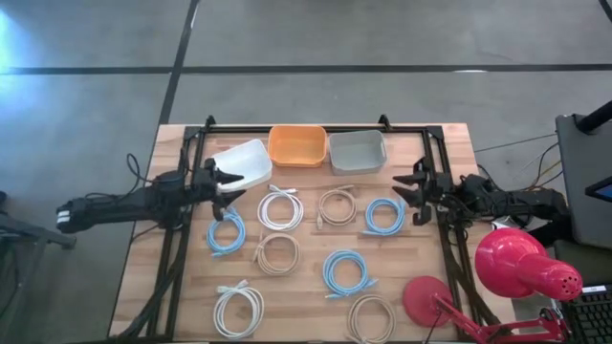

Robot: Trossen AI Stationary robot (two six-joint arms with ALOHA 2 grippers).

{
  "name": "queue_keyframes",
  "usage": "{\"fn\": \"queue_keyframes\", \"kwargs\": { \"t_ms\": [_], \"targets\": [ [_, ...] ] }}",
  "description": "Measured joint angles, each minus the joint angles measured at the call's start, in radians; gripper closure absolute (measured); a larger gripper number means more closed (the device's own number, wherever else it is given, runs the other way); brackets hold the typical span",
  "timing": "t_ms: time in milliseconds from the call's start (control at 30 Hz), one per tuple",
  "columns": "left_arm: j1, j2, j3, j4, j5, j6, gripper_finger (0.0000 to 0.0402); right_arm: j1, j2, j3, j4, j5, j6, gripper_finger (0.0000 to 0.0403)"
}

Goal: Sort HDMI cables
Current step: Put the left light blue HDMI cable into the white bin

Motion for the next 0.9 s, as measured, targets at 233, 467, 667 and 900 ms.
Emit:
{"fn": "queue_keyframes", "kwargs": {
  "t_ms": [233, 467, 667, 900],
  "targets": [
    [0.0, 0.181, 0.145, -0.102, 0.002, 0.063, 0.0181, 0.0, 0.294, 0.152, -0.005, -0.003, -0.022, 0.0236],
    [-0.001, 0.401, 0.212, -0.124, 0.104, 0.119, 0.0181, -0.014, 0.64, 0.253, -0.013, -0.004, -0.003, 0.022],
    [-0.019, 0.585, 0.243, -0.114, 0.172, 0.151, 0.0181, -0.04, 0.872, 0.37, -0.018, -0.006, -0.037, 0.022],
    [-0.061, 0.697, 0.302, -0.254, 0.179, 0.159, 0.0181, -0.071, 1.07, 0.499, -0.14, -0.007, -0.037, 0.022]
  ]
}}
